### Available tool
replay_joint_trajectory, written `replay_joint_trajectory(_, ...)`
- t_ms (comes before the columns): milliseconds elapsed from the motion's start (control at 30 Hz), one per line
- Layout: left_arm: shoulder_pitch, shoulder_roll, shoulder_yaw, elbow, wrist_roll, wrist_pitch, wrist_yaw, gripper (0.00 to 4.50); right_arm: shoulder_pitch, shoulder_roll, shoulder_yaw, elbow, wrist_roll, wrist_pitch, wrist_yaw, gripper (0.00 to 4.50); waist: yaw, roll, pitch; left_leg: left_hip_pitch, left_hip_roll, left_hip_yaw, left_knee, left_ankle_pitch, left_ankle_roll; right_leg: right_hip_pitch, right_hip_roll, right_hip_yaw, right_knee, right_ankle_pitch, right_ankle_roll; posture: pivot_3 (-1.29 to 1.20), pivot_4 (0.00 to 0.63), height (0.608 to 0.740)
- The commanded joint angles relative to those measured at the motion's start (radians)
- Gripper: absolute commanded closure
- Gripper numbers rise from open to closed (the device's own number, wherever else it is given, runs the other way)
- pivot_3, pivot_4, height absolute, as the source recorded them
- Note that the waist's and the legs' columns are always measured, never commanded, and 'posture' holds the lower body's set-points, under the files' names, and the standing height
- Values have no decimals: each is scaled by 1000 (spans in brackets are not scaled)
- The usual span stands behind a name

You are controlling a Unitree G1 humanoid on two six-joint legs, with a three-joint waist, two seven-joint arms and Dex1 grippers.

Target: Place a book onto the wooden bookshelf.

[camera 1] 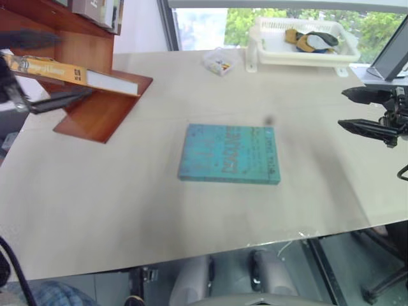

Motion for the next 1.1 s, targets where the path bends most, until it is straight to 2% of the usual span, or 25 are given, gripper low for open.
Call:
replay_joint_trajectory(33, 51, -109, 32, -181, -161, 140, 84, 71, 9, -46, -64, -46, 28, 22, 1, 0, 2, 2, -1, 0, 0, 0, 0, 0, 0, 0, 0, 0, 0, 0, 0, 0, 150, 740)
replay_joint_trajectory(133, 109, -237, -1, -280, -211, 186, 157, 71, 19, -55, -74, -57, 29, 32, -8, 0, 5, 2, -1, 0, -1, 0, 1, 0, 0, 1, -1, 0, 0, 0, 0, 0, 150, 740)
replay_joint_trajectory(367, 177, -555, -84, -391, -149, 169, 465, 71, 45, -75, -107, -85, 45, 60, -21, 0, 4, 4, -3, 1, -1, -1, 1, 0, 0, 2, -1, 1, 0, 1, 0, 0, 150, 740)
replay_joint_trajectory(533, 146, -674, -118, -351, -59, 127, 615, 71, 54, -56, -122, -113, 79, 77, -25, 0, 10, 3, -3, 1, -1, -1, 2, 0, 0, 2, -1, 1, 0, 1, 0, 0, 150, 740)
replay_joint_trajectory(833, 102, -705, -132, -269, 20, 62, 667, 71, 70, -26, -169, -200, 243, 194, -23, 0, 15, 3, -3, 1, -2, -1, 2, 0, 0, 2, -1, 1, -1, 1, 0, 0, 150, 740)
replay_joint_trajectory(1100, 86, -698, -115, -239, 40, 41, 694, 71, 83, -29, -178, -220, 285, 221, -24, 0, 28, 3, -3, 1, -2, -2, 2, 0, 0, 2, -1, 1, -1, 1, 0, 0, 150, 740)
